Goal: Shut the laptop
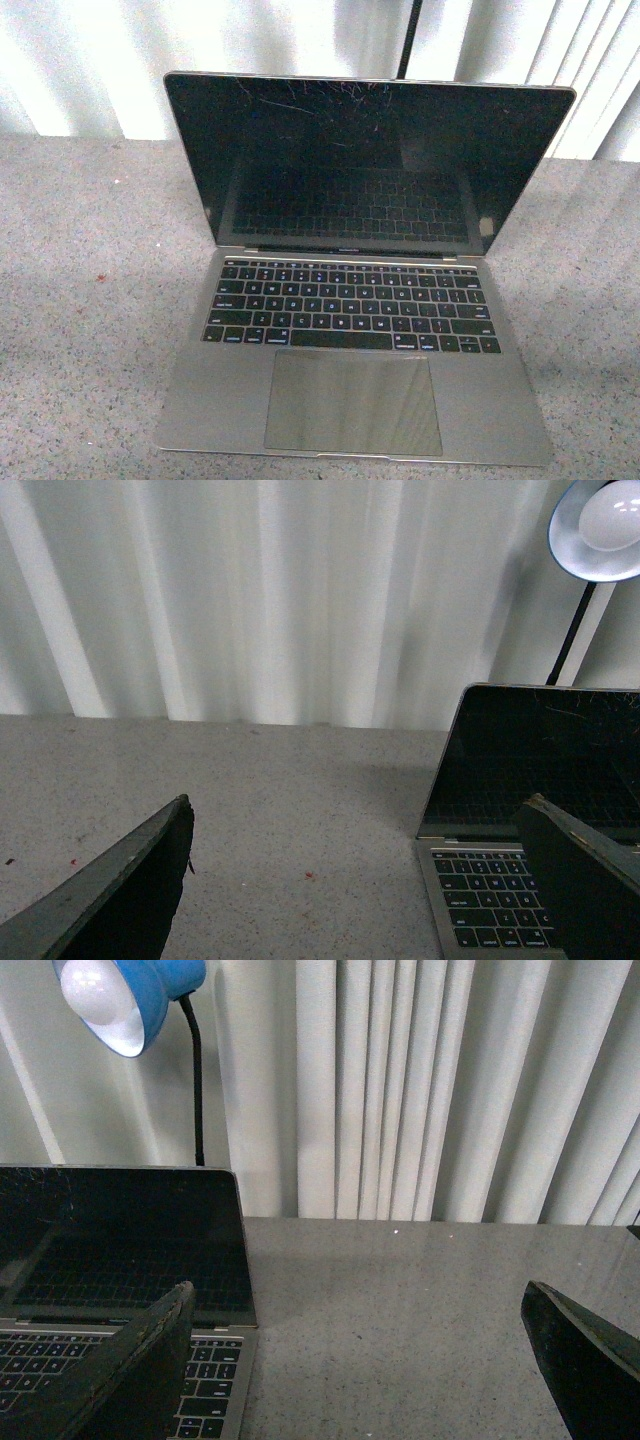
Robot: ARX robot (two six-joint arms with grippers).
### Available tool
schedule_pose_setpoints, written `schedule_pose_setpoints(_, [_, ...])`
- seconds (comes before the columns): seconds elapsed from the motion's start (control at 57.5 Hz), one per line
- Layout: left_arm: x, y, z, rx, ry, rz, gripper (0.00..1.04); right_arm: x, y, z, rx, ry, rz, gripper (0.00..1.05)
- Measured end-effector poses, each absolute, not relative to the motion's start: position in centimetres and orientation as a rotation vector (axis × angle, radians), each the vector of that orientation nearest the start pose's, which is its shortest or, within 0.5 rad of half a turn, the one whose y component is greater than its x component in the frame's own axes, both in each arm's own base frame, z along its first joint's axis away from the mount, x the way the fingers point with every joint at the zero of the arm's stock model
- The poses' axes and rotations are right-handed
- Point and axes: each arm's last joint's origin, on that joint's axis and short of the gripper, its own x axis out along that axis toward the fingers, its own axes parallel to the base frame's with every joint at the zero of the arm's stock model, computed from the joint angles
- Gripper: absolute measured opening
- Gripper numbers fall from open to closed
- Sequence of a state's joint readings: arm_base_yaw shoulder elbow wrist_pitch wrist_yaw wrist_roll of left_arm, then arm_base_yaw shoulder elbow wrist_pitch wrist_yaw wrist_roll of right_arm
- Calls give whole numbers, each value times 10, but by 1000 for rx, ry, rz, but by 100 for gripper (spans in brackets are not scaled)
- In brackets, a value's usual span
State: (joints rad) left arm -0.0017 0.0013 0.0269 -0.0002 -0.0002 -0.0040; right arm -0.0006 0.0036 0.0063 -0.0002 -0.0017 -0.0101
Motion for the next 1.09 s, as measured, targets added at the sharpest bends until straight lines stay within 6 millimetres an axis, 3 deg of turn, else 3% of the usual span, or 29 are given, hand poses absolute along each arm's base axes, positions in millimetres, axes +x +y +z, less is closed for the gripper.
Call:
schedule_pose_setpoints(0.782, [96,0,172,-11,-23,7,98,98,0,165,-10,-2,1,97])
schedule_pose_setpoints(0.852, [100,-1,173,-101,-17,108,98,98,1,166,49,158,-29,97])
schedule_pose_setpoints(0.938, [110,-6,183,-166,-52,80,98,110,3,175,69,295,1,97])
schedule_pose_setpoints(1.095, [144,-19,220,-162,-143,-100,98,145,5,200,-36,260,116,97])
